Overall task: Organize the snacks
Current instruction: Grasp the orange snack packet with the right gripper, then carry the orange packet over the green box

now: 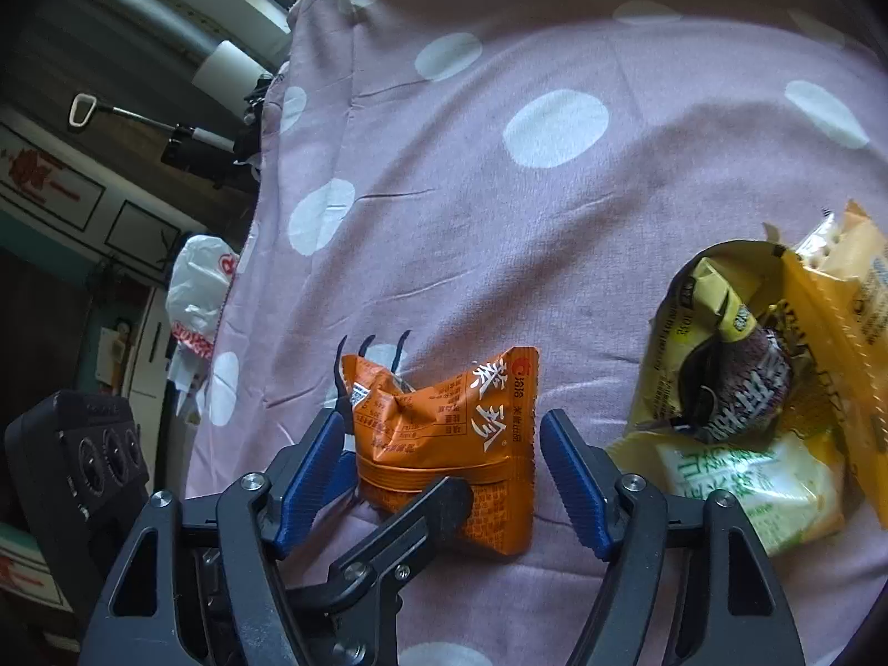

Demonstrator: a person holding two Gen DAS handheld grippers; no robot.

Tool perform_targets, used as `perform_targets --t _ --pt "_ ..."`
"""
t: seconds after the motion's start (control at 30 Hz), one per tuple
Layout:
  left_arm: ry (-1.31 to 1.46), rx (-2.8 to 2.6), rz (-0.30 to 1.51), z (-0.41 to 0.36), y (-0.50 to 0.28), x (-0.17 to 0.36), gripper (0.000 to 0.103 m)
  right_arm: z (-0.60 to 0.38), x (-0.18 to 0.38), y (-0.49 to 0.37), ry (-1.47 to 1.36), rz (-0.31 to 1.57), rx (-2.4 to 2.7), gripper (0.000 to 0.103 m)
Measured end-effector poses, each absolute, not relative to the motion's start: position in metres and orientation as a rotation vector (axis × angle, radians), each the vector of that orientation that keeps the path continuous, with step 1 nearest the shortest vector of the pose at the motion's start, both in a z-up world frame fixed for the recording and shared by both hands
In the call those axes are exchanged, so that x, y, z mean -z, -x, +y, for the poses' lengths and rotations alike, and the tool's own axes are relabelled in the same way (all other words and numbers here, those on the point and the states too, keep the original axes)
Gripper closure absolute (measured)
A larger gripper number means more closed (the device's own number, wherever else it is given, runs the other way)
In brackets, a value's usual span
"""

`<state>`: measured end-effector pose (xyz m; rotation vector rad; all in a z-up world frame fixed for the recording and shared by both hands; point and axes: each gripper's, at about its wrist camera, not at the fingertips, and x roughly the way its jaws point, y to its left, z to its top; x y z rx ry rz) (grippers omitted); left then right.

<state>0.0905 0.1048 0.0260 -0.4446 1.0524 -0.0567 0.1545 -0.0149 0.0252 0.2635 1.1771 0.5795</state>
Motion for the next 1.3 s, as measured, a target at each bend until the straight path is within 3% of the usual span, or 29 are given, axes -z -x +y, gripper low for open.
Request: perform_targets --t 0.43,1.3 --pt "0.361 0.048 1.034 0.083 -0.077 -0.037 0.041 -0.029 -0.027 -0.135 -0.300 1.130 -0.667 0.040" --pt "0.185 0.232 0.804 -0.035 0.018 -0.119 0.041 -0.139 -0.123 0.000 -0.284 0.787 -0.507 0.042"
